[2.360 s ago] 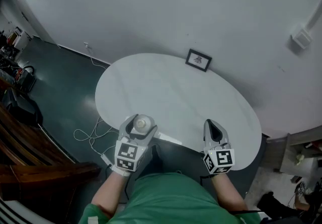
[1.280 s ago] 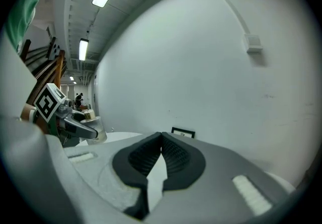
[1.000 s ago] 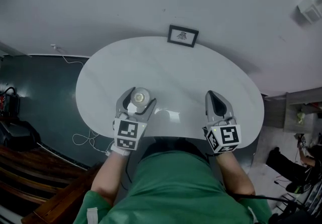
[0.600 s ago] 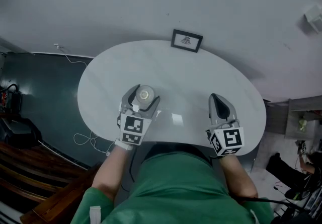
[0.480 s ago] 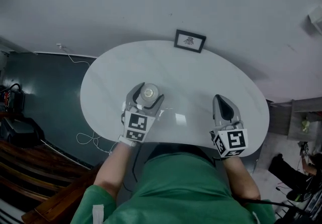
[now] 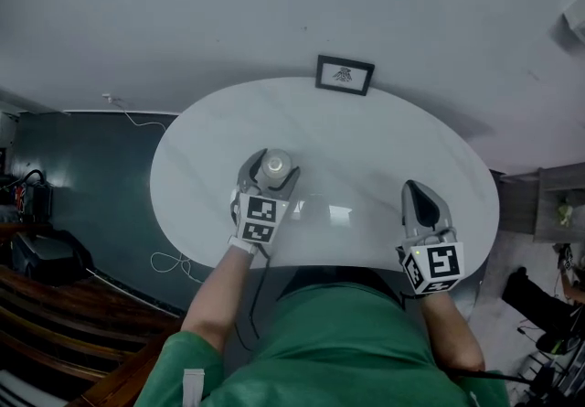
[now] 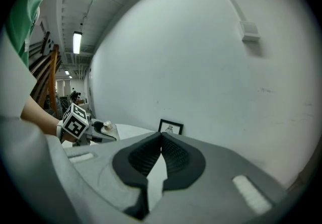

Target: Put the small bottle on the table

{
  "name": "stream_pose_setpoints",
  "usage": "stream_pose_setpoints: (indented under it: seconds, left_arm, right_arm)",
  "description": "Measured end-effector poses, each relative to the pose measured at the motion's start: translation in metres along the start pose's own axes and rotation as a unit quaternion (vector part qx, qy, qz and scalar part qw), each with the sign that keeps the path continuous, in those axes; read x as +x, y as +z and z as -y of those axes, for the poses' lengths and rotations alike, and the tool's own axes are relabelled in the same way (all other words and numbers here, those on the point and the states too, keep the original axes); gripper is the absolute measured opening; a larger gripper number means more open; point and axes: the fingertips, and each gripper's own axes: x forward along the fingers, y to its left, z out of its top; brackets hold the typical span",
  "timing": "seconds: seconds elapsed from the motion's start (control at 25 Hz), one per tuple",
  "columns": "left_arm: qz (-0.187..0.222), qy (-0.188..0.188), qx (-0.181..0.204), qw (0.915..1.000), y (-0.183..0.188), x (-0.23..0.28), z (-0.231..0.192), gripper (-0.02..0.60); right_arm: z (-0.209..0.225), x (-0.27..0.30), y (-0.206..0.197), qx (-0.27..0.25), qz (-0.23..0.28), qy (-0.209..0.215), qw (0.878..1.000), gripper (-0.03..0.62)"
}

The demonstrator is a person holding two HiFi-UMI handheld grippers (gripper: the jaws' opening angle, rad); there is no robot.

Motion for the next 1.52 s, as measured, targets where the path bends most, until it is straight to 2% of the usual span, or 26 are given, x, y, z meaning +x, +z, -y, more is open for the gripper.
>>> stream_pose_setpoints:
  seconds: [0.6,0.88,1.2,1.52]
  left_arm:
    - [-0.032,-0.002,-0.014,0.9994,-0.045,0.053,-0.017,0.345]
    - [-0.035,-0.008,-0.014,0.9993,-0.053,0.062,-0.016,0.345]
    - [-0.045,-0.017,-0.003,0.9988,-0.060,0.073,-0.013,0.345]
    - [-0.031,-0.015,-0.014,0.9993,-0.060,0.081,-0.015,0.345]
  right_arm:
    - [0.009,-0.019,-0.017,0.010,-0.025,-0.039,0.999,-0.002]
    - [0.010,-0.024,-0.018,0.008,-0.031,-0.048,0.998,-0.002]
    - [0.004,-0.019,-0.023,0.012,-0.041,-0.040,0.998,-0.002]
    - [0.008,-0.018,-0.025,0.011,-0.049,-0.044,0.998,-0.002]
